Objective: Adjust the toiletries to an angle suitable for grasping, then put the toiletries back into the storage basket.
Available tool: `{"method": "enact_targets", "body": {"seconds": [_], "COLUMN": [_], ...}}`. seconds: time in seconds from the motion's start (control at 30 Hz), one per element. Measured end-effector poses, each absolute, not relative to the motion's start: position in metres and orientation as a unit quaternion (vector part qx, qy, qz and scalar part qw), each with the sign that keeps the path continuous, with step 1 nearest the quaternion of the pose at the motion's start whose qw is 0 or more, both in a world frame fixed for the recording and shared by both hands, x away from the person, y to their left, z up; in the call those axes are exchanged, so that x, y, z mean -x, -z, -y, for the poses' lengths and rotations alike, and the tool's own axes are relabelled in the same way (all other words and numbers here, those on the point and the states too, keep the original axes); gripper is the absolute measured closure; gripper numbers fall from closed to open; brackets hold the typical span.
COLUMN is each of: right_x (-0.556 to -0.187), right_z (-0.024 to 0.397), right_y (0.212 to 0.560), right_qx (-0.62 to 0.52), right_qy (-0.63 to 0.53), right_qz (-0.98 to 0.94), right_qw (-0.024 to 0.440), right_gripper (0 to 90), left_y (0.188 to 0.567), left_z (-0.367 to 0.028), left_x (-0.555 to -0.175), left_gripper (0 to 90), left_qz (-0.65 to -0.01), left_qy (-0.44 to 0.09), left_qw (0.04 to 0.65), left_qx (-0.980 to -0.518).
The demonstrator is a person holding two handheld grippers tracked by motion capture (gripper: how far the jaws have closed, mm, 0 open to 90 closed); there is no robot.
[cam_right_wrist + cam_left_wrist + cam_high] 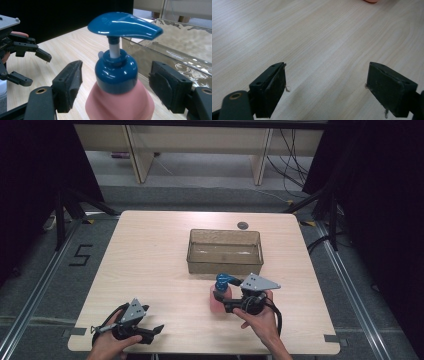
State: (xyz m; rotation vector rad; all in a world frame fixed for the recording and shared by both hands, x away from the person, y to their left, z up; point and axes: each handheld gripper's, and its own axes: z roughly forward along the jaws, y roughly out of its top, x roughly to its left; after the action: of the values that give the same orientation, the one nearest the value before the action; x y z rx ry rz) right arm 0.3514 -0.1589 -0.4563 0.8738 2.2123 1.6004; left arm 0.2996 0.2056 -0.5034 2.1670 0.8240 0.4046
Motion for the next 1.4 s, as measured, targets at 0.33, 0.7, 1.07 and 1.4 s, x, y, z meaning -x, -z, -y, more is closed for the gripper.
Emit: {"method": "enact_targets", "body": {"seconds": [0.33,0.7,1.07,1.4], "right_x": [-0.354,-0.359,-0.364,-0.362], "right_z": [0.157,0.156,0.154,0.152], "right_y": [0.457,0.460,0.462,0.462], "right_qx": [-0.296,-0.298,-0.294,-0.283], "right_qy": [-0.547,-0.552,-0.552,-0.557], "right_qz": [-0.770,-0.766,-0.768,-0.768], "right_qw": [0.141,0.140,0.134,0.141], "right_gripper": [29.3,33.2,41.5,49.8], "left_y": [0.503,0.504,0.505,0.504], "left_z": [-0.206,-0.205,-0.206,-0.207], "left_x": [-0.302,-0.306,-0.304,-0.305], "left_gripper": [15.4,15.4,15.4,15.4], "left_qz": [-0.320,-0.318,-0.328,-0.320], "left_qy": [-0.168,-0.174,-0.162,-0.167], "left_qw": [0.381,0.379,0.389,0.380], "left_qx": [-0.851,-0.851,-0.846,-0.852]}}
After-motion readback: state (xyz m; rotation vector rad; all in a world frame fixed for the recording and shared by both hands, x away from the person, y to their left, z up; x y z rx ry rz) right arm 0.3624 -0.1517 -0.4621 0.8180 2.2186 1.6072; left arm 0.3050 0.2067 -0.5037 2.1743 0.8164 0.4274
